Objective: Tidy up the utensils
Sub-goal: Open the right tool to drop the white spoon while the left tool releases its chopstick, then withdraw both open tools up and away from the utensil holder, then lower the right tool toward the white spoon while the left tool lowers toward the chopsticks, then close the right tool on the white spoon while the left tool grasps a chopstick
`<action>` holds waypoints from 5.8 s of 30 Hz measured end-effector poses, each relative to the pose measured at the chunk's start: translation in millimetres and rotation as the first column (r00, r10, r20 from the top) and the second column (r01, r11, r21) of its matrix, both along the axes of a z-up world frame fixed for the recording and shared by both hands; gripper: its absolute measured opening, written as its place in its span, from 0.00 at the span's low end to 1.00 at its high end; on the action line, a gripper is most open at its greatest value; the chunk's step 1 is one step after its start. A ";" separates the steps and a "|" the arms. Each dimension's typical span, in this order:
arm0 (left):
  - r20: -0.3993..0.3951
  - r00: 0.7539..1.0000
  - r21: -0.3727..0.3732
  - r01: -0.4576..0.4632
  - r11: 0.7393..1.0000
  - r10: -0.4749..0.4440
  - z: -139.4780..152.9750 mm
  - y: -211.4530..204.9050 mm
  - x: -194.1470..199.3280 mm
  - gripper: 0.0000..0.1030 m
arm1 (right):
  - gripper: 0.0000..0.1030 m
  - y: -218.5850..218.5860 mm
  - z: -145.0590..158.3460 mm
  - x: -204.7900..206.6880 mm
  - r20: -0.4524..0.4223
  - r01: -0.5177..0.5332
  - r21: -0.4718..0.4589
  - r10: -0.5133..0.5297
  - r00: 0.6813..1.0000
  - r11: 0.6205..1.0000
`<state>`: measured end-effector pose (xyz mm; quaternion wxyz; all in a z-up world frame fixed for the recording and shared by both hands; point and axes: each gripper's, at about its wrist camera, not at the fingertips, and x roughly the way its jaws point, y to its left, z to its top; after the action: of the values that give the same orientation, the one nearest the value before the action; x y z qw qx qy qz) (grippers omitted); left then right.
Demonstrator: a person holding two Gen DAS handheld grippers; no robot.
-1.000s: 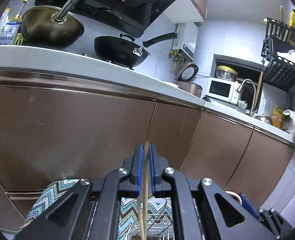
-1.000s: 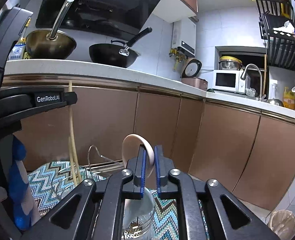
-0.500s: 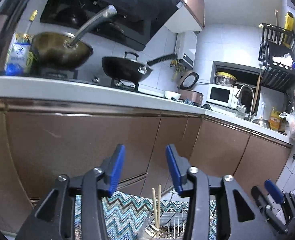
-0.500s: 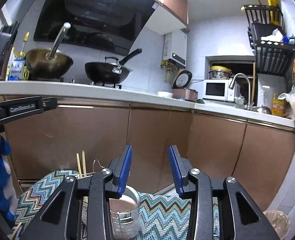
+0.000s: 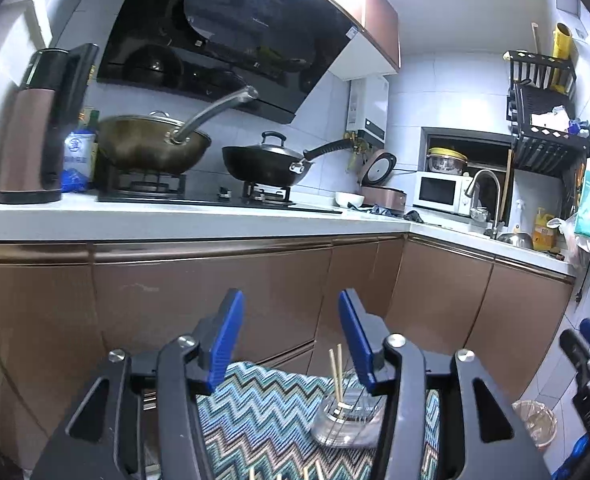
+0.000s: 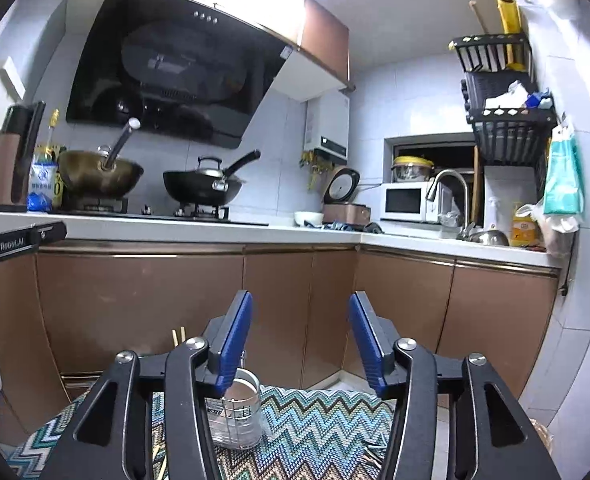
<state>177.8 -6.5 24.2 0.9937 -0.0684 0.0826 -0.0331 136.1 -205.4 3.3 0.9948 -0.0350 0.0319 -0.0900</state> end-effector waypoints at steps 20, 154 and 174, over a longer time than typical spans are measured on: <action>-0.057 0.998 -0.028 -0.029 0.999 0.028 -2.1 67.7 -86.7 0.47 | 0.69 23.6 23.1 -97.6 0.071 -0.080 0.002 0.080 0.994 0.997; -0.921 0.350 -0.106 0.196 0.975 -0.171 -275.4 11.9 173.6 0.07 | 0.08 30.9 -258.6 171.4 -0.682 -0.404 0.555 0.676 0.280 0.727; -0.809 0.551 -0.131 0.168 0.977 -0.203 -224.2 32.0 98.7 0.05 | 0.04 22.7 -194.4 96.2 -0.663 -0.434 0.376 0.565 0.492 0.819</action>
<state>276.5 25.5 -200.0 0.8319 -0.0858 0.5383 -0.1040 232.2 -182.7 -191.0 0.8712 0.0028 0.4345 0.2284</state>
